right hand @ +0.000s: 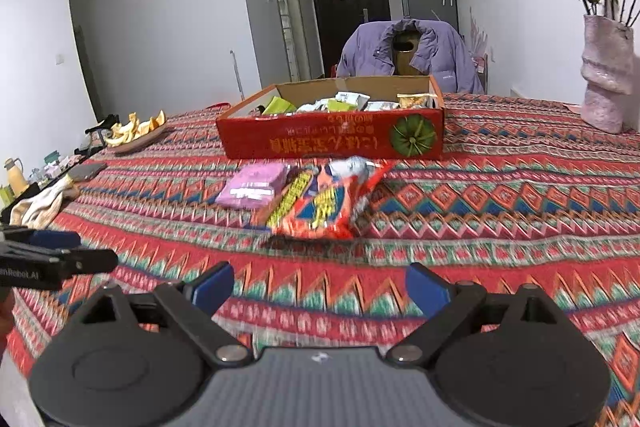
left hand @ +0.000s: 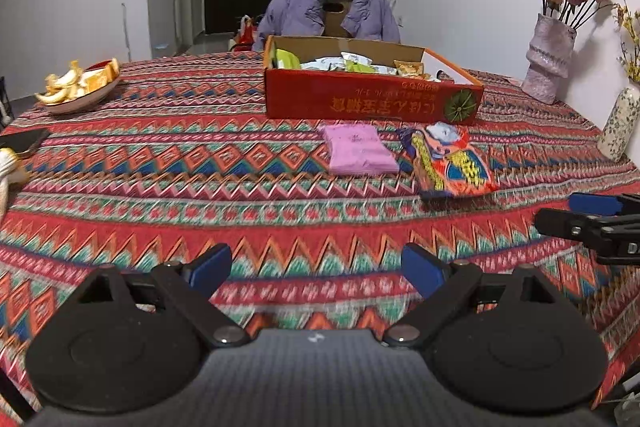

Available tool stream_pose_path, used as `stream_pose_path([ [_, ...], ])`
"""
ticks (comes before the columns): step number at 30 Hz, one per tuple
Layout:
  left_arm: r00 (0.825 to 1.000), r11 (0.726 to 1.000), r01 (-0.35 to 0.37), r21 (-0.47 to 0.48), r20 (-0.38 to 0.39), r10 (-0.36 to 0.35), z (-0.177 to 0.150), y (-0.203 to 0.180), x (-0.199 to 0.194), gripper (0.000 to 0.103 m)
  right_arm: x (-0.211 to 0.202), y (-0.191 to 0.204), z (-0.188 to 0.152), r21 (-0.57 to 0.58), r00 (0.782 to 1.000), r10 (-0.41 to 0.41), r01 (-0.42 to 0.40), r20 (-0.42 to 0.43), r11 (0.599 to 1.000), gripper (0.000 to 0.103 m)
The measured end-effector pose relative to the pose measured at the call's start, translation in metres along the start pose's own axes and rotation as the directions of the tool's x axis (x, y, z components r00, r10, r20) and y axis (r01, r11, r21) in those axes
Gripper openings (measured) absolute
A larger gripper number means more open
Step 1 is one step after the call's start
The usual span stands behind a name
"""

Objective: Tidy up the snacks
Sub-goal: 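Grasp the last pink packet with the left tool while the right tool grasps the chip bag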

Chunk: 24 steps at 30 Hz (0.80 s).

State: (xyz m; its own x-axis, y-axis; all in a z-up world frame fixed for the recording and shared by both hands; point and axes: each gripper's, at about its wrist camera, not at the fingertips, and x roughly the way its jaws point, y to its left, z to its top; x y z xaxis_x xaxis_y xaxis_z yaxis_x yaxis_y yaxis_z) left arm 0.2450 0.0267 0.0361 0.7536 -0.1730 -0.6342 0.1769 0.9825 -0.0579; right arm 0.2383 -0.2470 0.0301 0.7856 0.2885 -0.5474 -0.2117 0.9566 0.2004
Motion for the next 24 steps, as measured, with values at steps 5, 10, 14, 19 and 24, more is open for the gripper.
stream_pose_path([
  [5, 0.999, 1.000, 0.024, 0.016, -0.021, -0.023, 0.018, -0.001, 0.027, 0.093, 0.038, -0.001, 0.021, 0.025, 1.000, 0.011, -0.010, -0.020, 1.000, 0.097],
  [10, 0.999, 0.999, 0.029, 0.017, -0.032, -0.028, 0.035, 0.002, 0.050, 0.093, 0.089, -0.004, 0.045, 0.044, 1.000, 0.010, -0.009, -0.024, 0.999, 0.097],
  [14, 0.999, 0.999, 0.022, 0.028, -0.042, -0.021, 0.052, 0.004, 0.070, 0.093, 0.134, -0.008, 0.064, 0.046, 0.998, -0.012, 0.015, -0.056, 0.999, 0.097],
  [19, 0.999, 0.999, 0.018, 0.041, -0.045, -0.016, 0.070, 0.000, 0.097, 0.093, 0.162, -0.010, 0.066, 0.023, 0.998, 0.010, -0.008, -0.069, 1.000, 0.096],
  [24, 0.996, 0.998, 0.054, 0.018, -0.072, -0.052, 0.084, -0.008, 0.129, 0.093, 0.153, -0.022, 0.060, -0.051, 0.997, -0.039, 0.036, -0.074, 0.998, 0.090],
])
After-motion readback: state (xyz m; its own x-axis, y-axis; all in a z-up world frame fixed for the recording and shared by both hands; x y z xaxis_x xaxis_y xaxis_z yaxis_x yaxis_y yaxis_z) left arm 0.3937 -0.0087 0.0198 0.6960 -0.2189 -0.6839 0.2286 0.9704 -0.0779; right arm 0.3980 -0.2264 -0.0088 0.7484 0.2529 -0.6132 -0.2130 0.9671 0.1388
